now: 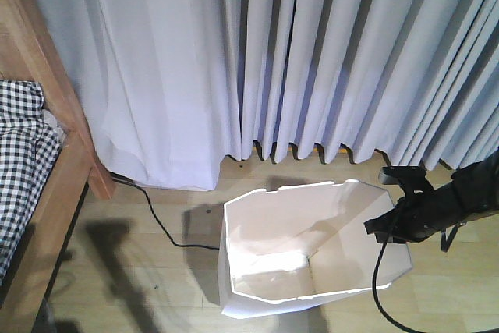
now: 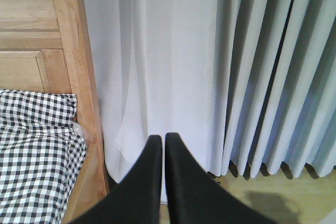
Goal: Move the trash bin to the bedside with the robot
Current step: 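Carry the bin to the floor beside the bed frame near the curtains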
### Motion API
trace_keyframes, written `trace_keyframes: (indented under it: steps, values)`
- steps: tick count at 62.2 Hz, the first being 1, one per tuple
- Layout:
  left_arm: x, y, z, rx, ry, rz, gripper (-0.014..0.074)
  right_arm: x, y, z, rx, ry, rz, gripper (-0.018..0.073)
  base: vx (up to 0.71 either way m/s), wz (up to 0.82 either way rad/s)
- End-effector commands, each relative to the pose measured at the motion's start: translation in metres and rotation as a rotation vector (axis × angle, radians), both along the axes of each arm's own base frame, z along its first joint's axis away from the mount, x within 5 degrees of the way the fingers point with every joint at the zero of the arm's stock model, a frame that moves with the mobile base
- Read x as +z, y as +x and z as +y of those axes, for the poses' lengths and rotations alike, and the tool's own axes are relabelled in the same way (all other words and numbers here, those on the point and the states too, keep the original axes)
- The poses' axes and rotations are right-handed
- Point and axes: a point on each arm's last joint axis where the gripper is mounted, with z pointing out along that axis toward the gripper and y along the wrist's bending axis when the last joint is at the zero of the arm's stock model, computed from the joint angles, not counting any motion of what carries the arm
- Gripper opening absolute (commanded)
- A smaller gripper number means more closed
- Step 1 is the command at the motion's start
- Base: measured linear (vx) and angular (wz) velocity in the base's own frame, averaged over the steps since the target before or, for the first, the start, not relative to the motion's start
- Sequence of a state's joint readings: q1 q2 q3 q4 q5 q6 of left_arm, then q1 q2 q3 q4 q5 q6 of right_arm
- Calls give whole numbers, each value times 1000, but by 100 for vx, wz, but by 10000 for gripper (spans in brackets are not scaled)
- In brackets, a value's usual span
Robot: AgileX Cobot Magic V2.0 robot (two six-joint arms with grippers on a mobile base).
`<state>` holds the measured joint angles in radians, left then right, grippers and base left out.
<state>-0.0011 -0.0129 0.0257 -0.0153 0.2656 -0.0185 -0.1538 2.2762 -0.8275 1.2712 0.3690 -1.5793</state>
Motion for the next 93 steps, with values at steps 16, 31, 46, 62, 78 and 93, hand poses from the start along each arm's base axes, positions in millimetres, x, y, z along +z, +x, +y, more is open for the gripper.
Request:
trace_keyframes:
  steps: [16,31,46,62,78,93]
  values:
    - [1,1,0,0,-8,-65,-6,29,11,11,-11,163,-58,-6,6,0]
    - [1,1,0,0,-8,-65,-6,29,11,11,-11,163,-58,-6,5,0]
    - [1,1,0,0,-8,-65,-6,29,11,11,-11,163,-58,-6,2,-1]
    - [1,1,0,0,-8,-65,-6,29,11,11,-11,163,-58,-6,0,0]
    - [1,1,0,0,-8,-65,-6,29,11,11,-11,162,-59,-6,0,0]
    - [1,1,0,0,-8,-65,-6,13,26,8,-91,167,-61,-6,0,0]
